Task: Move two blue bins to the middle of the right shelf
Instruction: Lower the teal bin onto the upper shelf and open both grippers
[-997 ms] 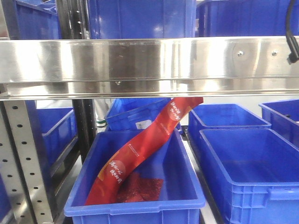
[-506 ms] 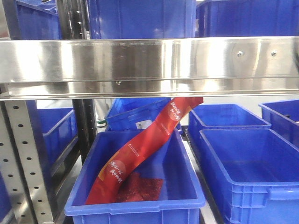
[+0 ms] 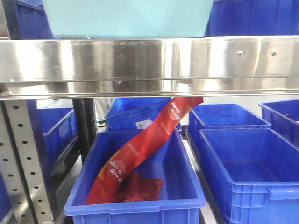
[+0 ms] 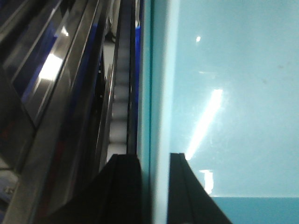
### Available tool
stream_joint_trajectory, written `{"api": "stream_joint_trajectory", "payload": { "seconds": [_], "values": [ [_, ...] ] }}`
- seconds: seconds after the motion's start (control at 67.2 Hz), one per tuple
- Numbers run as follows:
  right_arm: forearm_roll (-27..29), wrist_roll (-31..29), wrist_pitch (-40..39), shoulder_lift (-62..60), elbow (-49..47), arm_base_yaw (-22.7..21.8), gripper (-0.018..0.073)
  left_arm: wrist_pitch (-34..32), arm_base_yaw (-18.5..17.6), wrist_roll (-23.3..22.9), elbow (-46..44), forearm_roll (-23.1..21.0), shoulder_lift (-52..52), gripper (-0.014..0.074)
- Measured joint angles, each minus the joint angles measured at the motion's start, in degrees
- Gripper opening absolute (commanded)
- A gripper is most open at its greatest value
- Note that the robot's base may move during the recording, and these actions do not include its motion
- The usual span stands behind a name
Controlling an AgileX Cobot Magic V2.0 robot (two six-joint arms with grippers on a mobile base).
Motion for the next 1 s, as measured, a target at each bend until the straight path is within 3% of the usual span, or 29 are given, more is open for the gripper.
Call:
{"api": "stream_joint_trajectory", "payload": {
  "seconds": [0.402, 0.476, 0.595, 0.685, 0.774, 0.997],
  "values": [
    [-1.6, 0.6, -0.2, 1.0, 0.0, -0.4, -0.0163, -6.5, 0.1, -0.7, 3.9, -0.4, 1.3, -0.0096],
    [-1.8, 0.6, -0.1, 1.0, 0.0, -0.6, -0.013, -7.0, 0.1, -0.7, 3.9, -0.4, 1.5, -0.001],
    [-1.8, 0.8, -0.1, 1.1, 0.0, -0.7, 0.0136, -8.2, 0.1, -0.7, 3.7, -0.5, 1.6, 0.0242],
    [-1.8, 0.9, -2.0, 1.1, 0.0, -0.7, 0.0244, -10.6, 0.0, -0.7, 2.8, -0.5, 1.6, 0.036],
    [-1.8, 1.0, -3.6, 0.5, -0.1, -0.3, 0.0257, -12.5, 0.0, -0.7, 2.0, -0.5, 1.3, 0.0403],
    [-1.9, 1.0, -3.6, -3.3, -0.1, -0.2, 0.0239, -13.0, -0.1, -0.7, 0.8, -0.5, 0.3, 0.0393]
  ]
}}
